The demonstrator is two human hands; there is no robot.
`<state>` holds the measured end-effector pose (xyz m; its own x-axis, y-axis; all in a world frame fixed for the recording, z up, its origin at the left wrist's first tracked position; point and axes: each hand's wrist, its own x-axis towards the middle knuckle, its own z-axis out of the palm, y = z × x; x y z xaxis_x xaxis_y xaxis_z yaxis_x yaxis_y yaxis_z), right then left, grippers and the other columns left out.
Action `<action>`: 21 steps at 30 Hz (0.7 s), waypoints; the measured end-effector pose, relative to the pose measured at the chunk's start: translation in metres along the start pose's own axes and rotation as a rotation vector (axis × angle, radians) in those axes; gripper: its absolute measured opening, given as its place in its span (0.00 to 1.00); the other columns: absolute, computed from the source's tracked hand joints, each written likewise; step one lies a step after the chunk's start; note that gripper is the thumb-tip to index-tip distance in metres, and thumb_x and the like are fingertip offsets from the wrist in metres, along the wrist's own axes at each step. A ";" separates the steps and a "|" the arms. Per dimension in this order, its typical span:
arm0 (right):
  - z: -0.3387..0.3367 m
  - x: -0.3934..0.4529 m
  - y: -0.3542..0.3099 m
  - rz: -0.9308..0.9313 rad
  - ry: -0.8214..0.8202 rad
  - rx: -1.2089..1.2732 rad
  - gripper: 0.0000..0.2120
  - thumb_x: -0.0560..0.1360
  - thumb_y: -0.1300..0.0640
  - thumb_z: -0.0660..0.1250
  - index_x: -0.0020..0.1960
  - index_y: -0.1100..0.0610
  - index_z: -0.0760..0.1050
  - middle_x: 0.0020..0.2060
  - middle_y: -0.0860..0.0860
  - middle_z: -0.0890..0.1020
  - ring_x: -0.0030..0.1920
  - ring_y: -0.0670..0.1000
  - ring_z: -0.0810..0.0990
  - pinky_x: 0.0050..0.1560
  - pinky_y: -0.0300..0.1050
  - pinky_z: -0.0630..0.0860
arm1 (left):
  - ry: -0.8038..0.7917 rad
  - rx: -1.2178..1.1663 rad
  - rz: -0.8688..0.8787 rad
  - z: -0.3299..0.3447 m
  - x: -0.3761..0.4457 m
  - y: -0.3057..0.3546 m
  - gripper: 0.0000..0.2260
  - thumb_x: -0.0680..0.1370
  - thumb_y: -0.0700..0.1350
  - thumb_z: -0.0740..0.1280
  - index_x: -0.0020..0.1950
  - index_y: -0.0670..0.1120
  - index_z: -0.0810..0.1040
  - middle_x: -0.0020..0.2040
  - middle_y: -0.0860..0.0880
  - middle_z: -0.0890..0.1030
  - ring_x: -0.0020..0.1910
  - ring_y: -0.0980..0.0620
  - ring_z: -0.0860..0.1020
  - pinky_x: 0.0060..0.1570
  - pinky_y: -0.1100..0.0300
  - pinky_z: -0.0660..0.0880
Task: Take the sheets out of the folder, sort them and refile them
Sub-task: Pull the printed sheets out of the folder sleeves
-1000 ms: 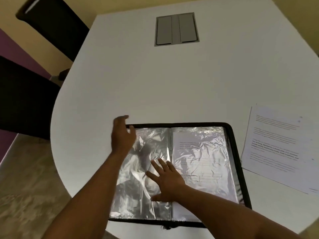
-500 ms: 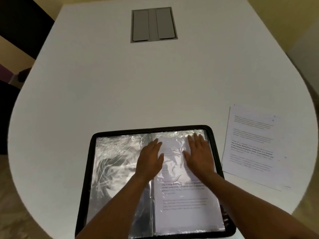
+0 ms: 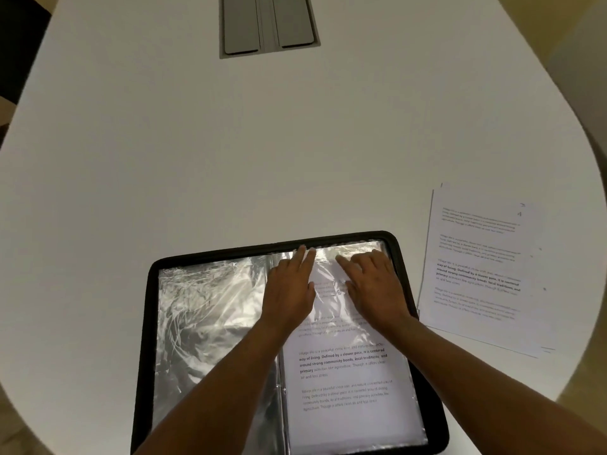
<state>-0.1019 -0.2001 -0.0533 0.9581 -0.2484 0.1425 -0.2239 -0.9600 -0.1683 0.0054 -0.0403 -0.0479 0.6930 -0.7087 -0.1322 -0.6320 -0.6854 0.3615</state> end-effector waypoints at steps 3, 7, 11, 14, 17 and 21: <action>-0.005 0.007 0.000 -0.118 0.021 -0.055 0.20 0.66 0.59 0.77 0.56 0.57 0.79 0.50 0.54 0.80 0.52 0.56 0.76 0.58 0.51 0.72 | 0.008 0.017 0.053 -0.003 0.007 0.001 0.28 0.77 0.44 0.65 0.76 0.48 0.62 0.71 0.48 0.71 0.64 0.46 0.70 0.61 0.51 0.69; -0.006 0.009 0.008 -0.199 -0.023 -0.111 0.18 0.65 0.58 0.79 0.52 0.58 0.79 0.53 0.57 0.81 0.54 0.56 0.78 0.62 0.52 0.72 | 0.028 0.042 0.072 -0.003 0.013 0.001 0.24 0.74 0.42 0.69 0.70 0.45 0.71 0.58 0.46 0.78 0.54 0.45 0.75 0.51 0.51 0.73; -0.014 0.013 0.011 -0.303 -0.058 -0.111 0.12 0.68 0.61 0.76 0.50 0.59 0.79 0.54 0.57 0.80 0.55 0.56 0.77 0.65 0.53 0.69 | 0.102 0.053 0.069 -0.005 0.014 0.002 0.11 0.70 0.40 0.72 0.53 0.46 0.80 0.46 0.49 0.77 0.44 0.49 0.74 0.42 0.54 0.74; -0.024 0.016 0.007 -0.456 -0.071 -0.085 0.05 0.73 0.60 0.69 0.49 0.58 0.79 0.51 0.55 0.80 0.53 0.55 0.77 0.67 0.51 0.67 | 0.112 0.028 0.068 -0.010 0.013 0.000 0.06 0.68 0.37 0.70 0.40 0.47 0.76 0.41 0.50 0.74 0.39 0.51 0.70 0.37 0.54 0.71; -0.036 0.027 0.002 -0.543 -0.173 -0.041 0.08 0.77 0.55 0.63 0.45 0.56 0.79 0.41 0.52 0.81 0.42 0.52 0.78 0.59 0.50 0.74 | 0.098 -0.014 0.039 -0.015 0.009 -0.004 0.06 0.68 0.39 0.68 0.41 0.47 0.73 0.39 0.50 0.74 0.37 0.51 0.70 0.35 0.54 0.71; -0.056 0.057 -0.011 -0.481 -0.392 -0.143 0.25 0.81 0.42 0.53 0.38 0.55 0.80 0.36 0.48 0.80 0.36 0.49 0.77 0.54 0.50 0.73 | 0.052 -0.048 0.077 -0.021 0.000 -0.008 0.03 0.73 0.39 0.65 0.45 0.46 0.74 0.41 0.49 0.75 0.38 0.51 0.71 0.36 0.55 0.71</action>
<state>-0.0553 -0.2110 0.0115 0.9457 0.2544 -0.2025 0.2520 -0.9670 -0.0383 0.0178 -0.0315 -0.0310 0.6611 -0.7483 -0.0545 -0.6676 -0.6199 0.4124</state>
